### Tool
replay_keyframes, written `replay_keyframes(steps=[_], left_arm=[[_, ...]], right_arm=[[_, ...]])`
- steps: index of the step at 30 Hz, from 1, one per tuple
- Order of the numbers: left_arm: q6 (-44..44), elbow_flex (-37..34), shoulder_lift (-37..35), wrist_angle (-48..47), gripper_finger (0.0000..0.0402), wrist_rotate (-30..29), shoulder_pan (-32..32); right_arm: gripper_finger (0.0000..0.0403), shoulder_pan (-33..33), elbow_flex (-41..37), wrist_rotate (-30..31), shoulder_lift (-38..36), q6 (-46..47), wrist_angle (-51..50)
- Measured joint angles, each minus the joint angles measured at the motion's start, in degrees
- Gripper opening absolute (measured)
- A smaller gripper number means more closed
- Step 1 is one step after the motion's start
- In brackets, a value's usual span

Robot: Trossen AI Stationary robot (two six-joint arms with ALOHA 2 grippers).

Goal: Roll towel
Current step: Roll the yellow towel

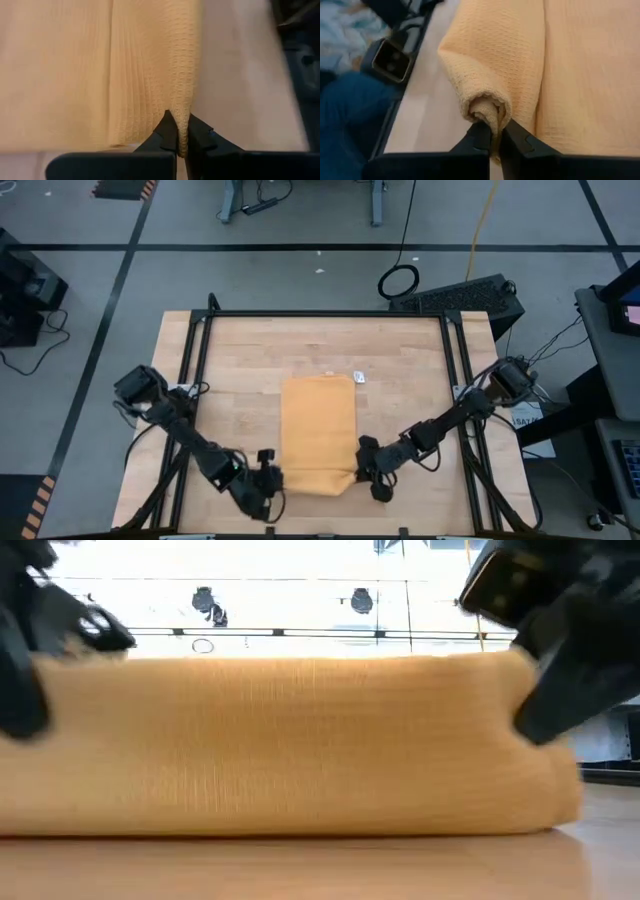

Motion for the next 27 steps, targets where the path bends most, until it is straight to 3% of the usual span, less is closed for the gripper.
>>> replay_keyframes(steps=[9, 17, 27], left_arm=[[-2.1, -3.7, -5.9, 8.5, 0.0008, 7.8, 4.8], [-5.5, -3.7, -7.8, 15.0, 0.0014, 11.7, 4.2], [-7.4, -4.2, -7.0, 15.5, 0.0016, 9.4, 4.9]], right_arm=[[0.0004, -2.5, -5.0, -8.5, -0.2, 12.6, 16.1], [0.0004, 2.6, -6.0, -6.4, -0.1, 19.6, 18.9], [0.0004, 7.1, -5.9, -2.5, 0.0, 24.3, 20.0]])
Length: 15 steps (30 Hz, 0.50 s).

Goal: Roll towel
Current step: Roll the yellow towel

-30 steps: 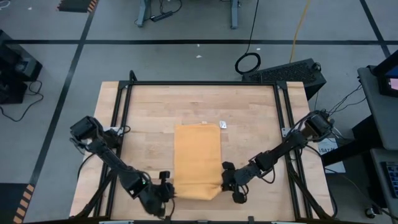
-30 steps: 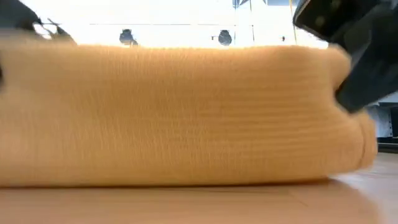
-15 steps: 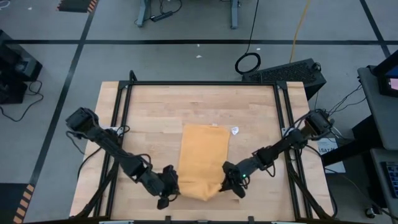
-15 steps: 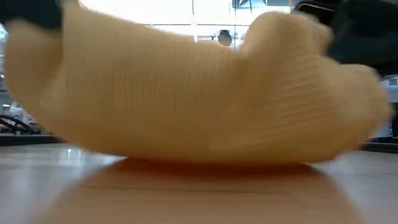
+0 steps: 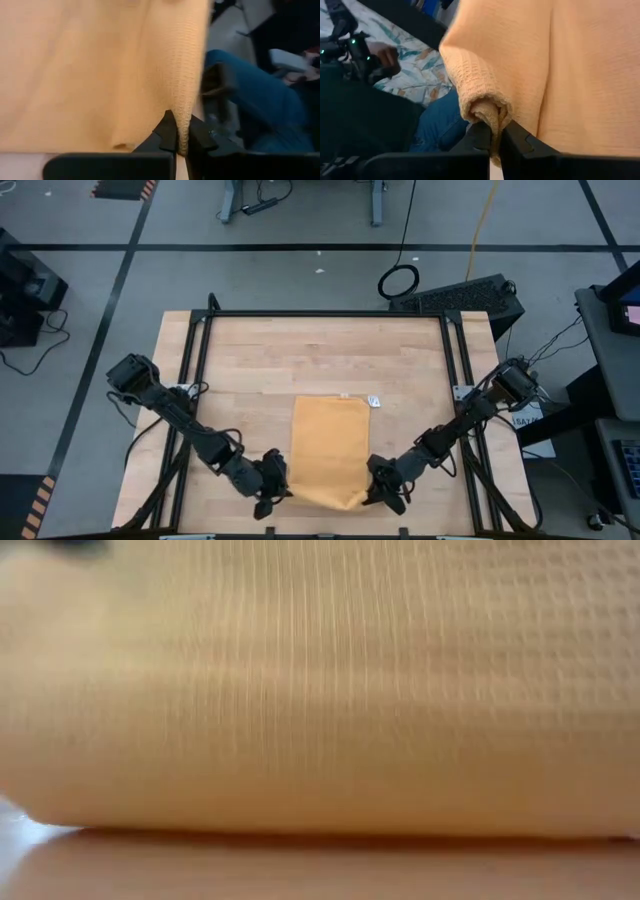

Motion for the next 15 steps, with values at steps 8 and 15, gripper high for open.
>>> replay_keyframes(steps=[8, 15], left_arm=[[-0.1, -3.2, 4.4, 1.3, 0.0017, 3.4, 5.0], [0.0, -4.7, 4.8, 4.3, 0.0017, 4.4, 6.3]], right_arm=[[0.0004, -1.1, -2.5, 9.1, 0.0, 4.8, -1.8], [0.0004, -0.8, -4.9, 11.6, 0.0, 10.2, -1.6]])
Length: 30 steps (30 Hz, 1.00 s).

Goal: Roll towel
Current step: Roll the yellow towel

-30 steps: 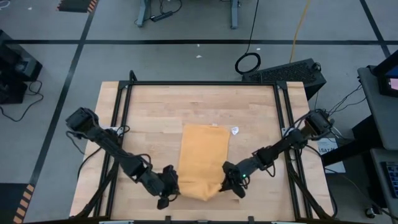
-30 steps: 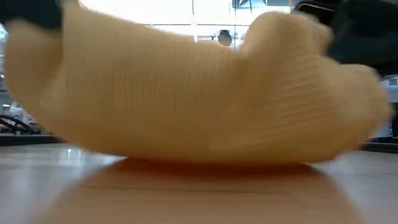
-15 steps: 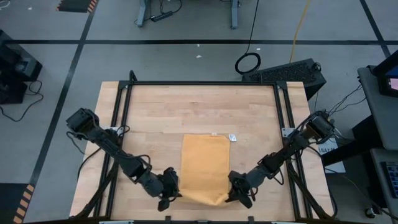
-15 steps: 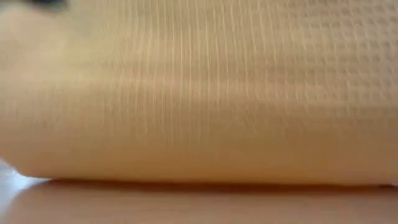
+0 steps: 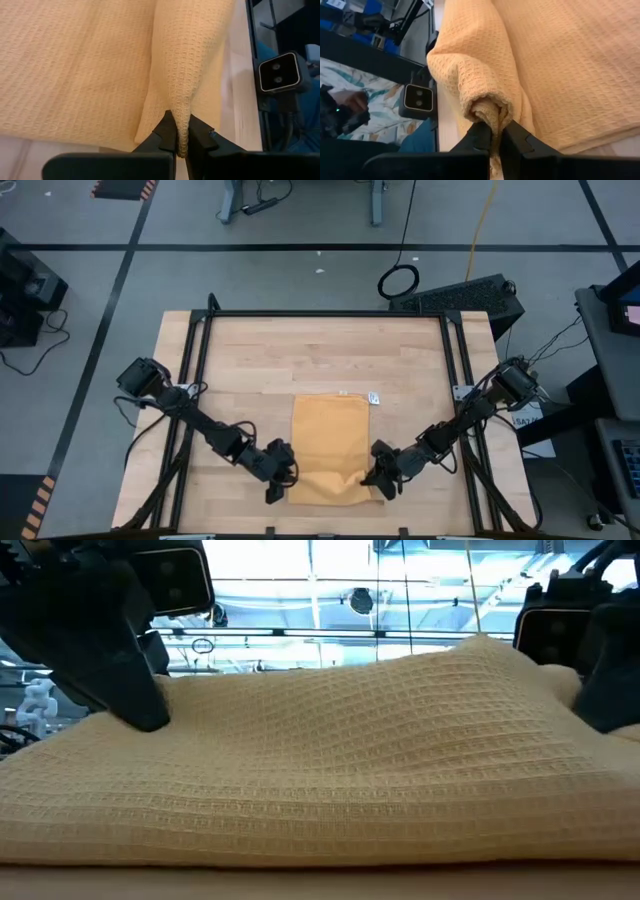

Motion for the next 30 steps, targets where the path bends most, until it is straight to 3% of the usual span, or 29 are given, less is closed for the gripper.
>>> replay_keyframes(steps=[9, 18, 26, 28, 30], left_arm=[[-5.6, 0.0, 2.9, -0.7, 0.0018, 0.2, 0.5], [-7.5, 0.0, 4.5, -0.6, 0.0018, -0.8, 0.5], [-7.1, 0.0, 4.6, -0.6, 0.0018, -1.8, 0.5], [-7.0, 0.0, 4.6, -0.6, 0.0018, -2.0, 0.5], [-6.5, 0.0, 4.6, -0.6, 0.0018, -2.1, 0.6]], right_arm=[[0.003, 0.2, 0.2, 2.2, -0.1, 2.6, -3.0], [0.0101, 3.0, 0.0, 2.3, -0.8, -1.5, -4.9], [0.015, 7.2, -0.2, 1.8, -10.3, 1.3, -21.5], [0.0154, 8.3, -0.2, 5.6, -13.5, -1.1, -23.6], [0.0153, 9.5, -0.2, 14.9, -16.2, -5.9, -22.3]])
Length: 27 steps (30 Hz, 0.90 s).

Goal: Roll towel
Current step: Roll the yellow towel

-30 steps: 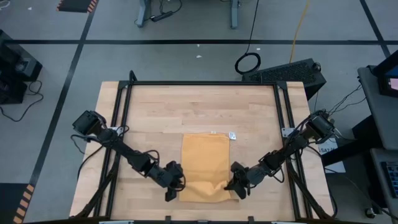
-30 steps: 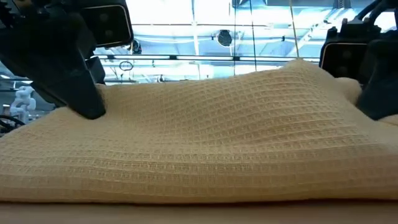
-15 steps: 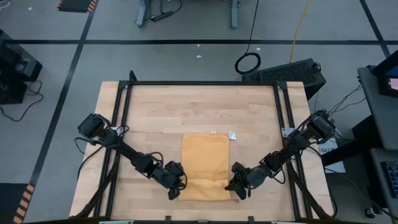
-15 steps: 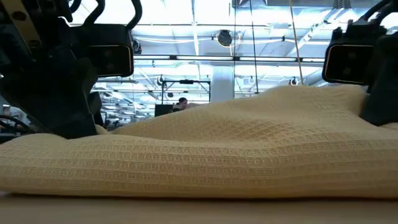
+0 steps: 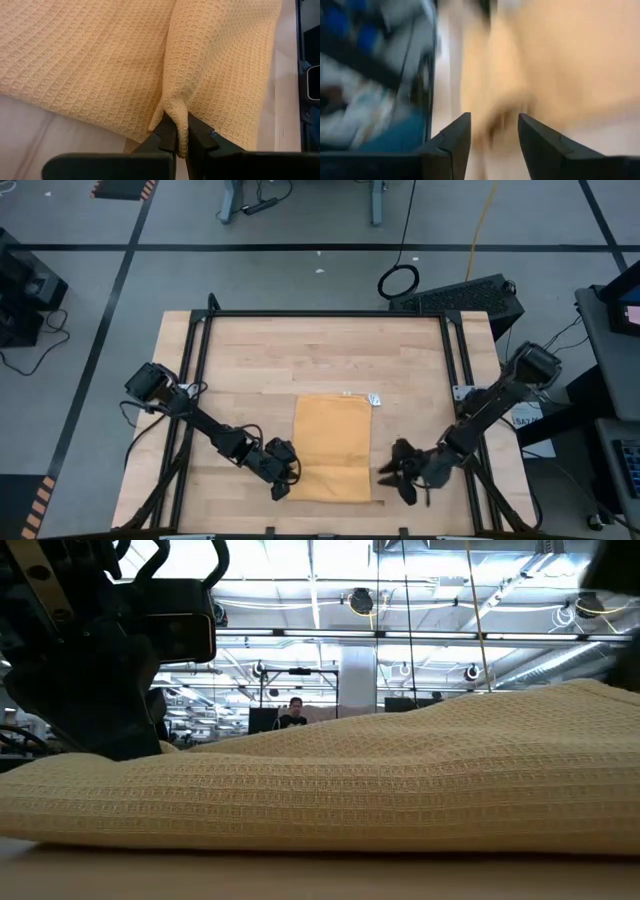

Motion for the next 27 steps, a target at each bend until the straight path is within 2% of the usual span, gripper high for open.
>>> replay_keyframes(steps=[2, 4, 7, 10, 14, 17, 20, 23, 27], left_arm=[[0.7, 0.0, 0.0, 0.0, 0.0018, -0.1, 0.1], [1.3, 0.0, 0.0, 0.5, 0.0018, -0.1, 0.4], [2.5, 0.0, 0.0, 1.3, 0.0018, -0.1, 0.9], [2.5, 0.0, 0.0, 1.1, 0.0018, 0.0, 1.7], [3.6, 0.0, 0.0, 1.2, 0.0018, 0.5, 2.3], [3.8, 0.0, 0.0, 1.4, 0.0018, 0.5, 2.7], [3.7, 0.0, 0.0, 1.5, 0.0021, 0.5, 2.9], [3.6, 0.0, 0.0, 1.3, 0.0043, 0.5, 2.9], [3.6, 0.0, -1.2, -0.2, 0.0098, 0.7, 2.9]], right_arm=[[0.0147, 0.9, 0.1, 10.5, -0.8, -6.3, 4.5], [0.0135, 0.8, 0.1, 16.5, 0.4, -15.0, 12.8], [0.0104, -0.7, 0.1, 18.6, 5.0, -23.6, 26.2], [0.0062, -2.0, 1.3, 18.6, 11.4, -27.2, 32.9], [0.0009, -2.5, 5.9, 18.5, 20.6, -29.3, 32.8], [0.0011, -2.6, 9.5, 19.8, 26.2, -30.3, 32.6], [0.0013, -3.3, 12.3, 19.9, 30.3, -27.1, 30.7], [0.0004, -3.6, 14.0, 20.1, 33.4, -23.1, 27.8], [0.0003, -3.5, 15.6, 20.4, 35.5, -18.4, 22.9]])
